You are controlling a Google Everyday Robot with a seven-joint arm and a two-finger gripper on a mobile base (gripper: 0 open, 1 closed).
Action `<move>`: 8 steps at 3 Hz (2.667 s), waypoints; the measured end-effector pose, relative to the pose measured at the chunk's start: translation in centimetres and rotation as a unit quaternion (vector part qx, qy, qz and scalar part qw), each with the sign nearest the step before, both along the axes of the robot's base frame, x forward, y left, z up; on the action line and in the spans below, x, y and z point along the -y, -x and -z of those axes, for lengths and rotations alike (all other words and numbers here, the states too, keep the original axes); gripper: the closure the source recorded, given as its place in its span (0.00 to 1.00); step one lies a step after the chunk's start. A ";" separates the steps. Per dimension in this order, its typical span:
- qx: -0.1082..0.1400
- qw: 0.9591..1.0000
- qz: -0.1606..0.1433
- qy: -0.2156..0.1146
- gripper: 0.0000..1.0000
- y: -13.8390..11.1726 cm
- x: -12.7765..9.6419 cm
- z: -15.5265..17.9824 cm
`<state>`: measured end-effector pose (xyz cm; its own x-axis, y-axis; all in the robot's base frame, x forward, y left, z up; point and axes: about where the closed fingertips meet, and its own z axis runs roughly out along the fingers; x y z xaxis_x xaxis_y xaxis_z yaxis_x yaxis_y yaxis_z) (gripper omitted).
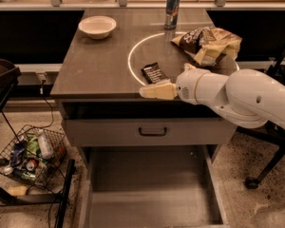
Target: Place rxbar chocolate into paper bowl
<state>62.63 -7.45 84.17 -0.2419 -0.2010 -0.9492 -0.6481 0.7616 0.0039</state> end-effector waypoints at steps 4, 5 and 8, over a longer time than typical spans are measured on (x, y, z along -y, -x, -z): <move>-0.003 1.000 -0.009 0.002 0.72 0.5 -0.7 0.5; -0.003 1.000 -0.010 0.002 0.96 0.5 -0.9 0.4; 0.020 0.999 -0.035 -0.004 1.00 -0.6 -3.2 -3.9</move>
Offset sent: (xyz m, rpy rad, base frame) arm -0.0039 -0.0001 -0.0065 -0.0019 0.0086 0.0054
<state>63.24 -4.21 88.08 -0.1887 -0.2081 -0.9597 -0.6993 0.7146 -0.0175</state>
